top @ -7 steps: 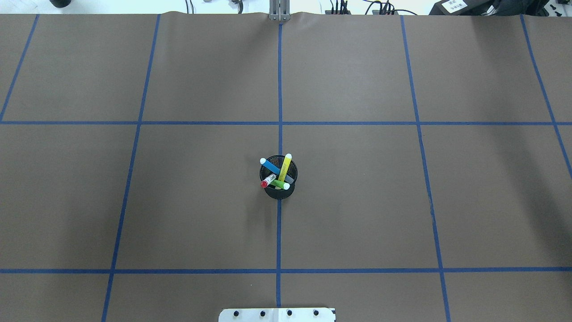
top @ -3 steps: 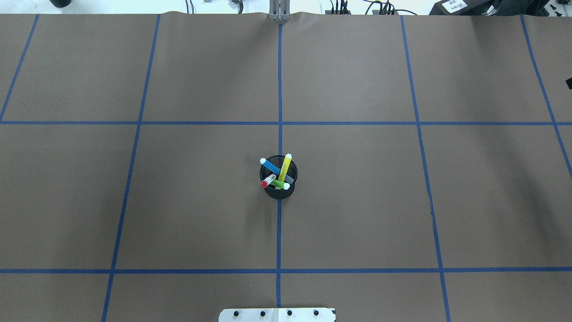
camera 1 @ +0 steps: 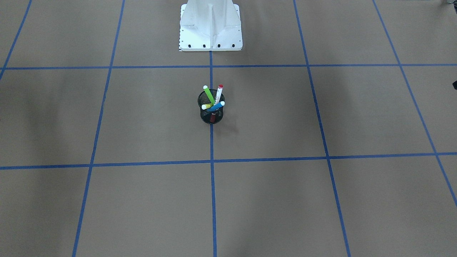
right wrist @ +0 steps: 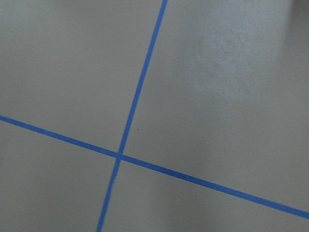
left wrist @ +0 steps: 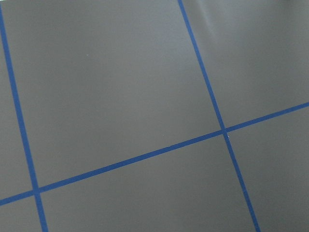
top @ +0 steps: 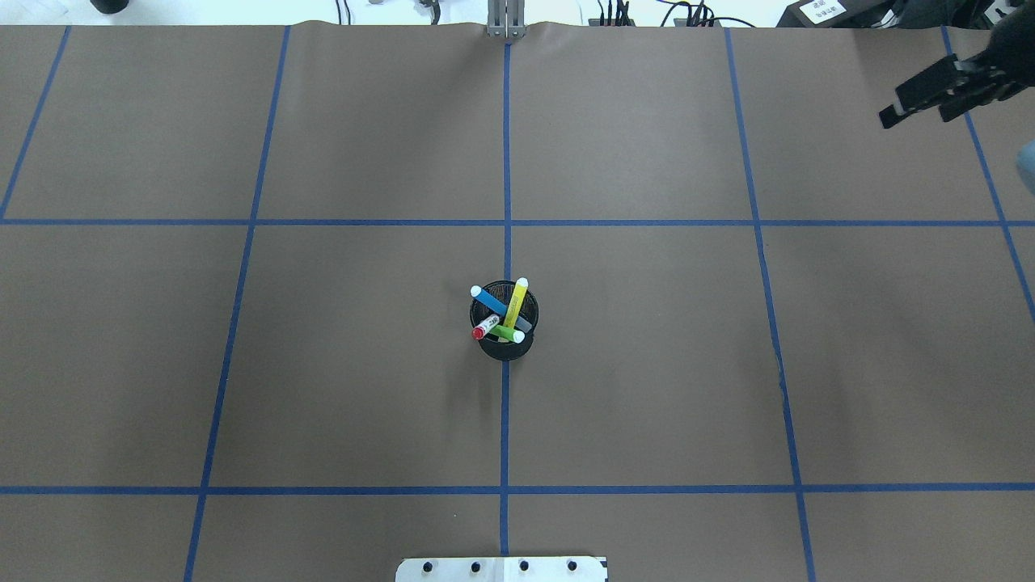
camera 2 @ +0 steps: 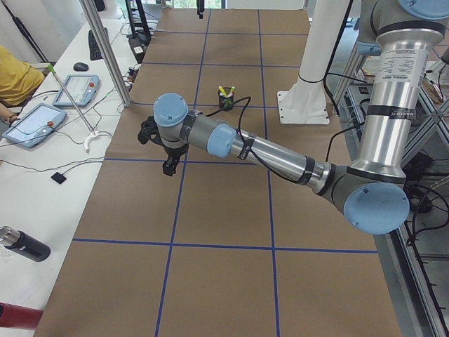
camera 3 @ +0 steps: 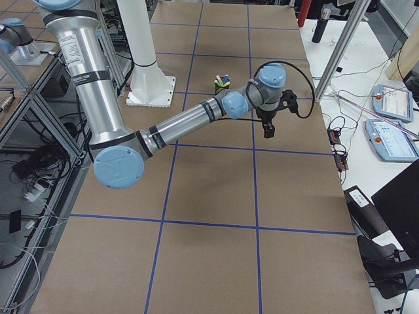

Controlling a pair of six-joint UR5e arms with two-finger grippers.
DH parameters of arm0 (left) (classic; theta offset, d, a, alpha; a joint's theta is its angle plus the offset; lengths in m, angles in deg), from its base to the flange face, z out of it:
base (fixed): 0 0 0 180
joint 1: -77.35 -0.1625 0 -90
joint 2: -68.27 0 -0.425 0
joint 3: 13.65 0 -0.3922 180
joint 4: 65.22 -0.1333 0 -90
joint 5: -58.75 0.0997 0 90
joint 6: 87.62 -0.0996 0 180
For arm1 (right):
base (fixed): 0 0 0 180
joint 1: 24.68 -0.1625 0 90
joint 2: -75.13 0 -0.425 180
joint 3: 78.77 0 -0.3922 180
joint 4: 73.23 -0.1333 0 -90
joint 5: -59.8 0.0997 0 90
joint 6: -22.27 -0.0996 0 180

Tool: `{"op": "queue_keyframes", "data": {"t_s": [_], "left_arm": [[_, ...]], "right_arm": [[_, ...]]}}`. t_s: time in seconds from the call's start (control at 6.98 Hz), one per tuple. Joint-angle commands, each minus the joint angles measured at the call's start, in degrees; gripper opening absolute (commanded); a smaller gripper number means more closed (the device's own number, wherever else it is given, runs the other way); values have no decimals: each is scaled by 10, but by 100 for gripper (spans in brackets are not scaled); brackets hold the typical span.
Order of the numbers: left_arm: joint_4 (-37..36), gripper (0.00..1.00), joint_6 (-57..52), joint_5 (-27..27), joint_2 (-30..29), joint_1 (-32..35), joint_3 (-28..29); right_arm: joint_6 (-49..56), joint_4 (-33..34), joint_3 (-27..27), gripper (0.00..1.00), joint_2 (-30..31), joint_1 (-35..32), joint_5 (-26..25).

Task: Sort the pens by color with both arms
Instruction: 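Move the right gripper over the black mesh pen cup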

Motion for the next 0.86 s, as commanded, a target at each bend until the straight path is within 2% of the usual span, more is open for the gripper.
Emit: {"op": "queue_keyframes", "data": {"t_s": [0.0,0.14,0.29,0.57,0.72], "left_arm": [[4,100,2,0,-2,-20,4],[4,100,2,3,-1,-29,5],[4,100,1,3,-2,-31,5],[12,100,2,3,-1,-31,5],[12,100,2,4,-1,-33,5]], "right_arm": [[-211,4,17,100,-87,87,-36],[-294,8,18,100,-124,137,-90],[-321,27,16,100,-151,170,-117],[-321,191,9,99,-257,233,-188],[-327,233,-15,99,-307,261,-224]]}}
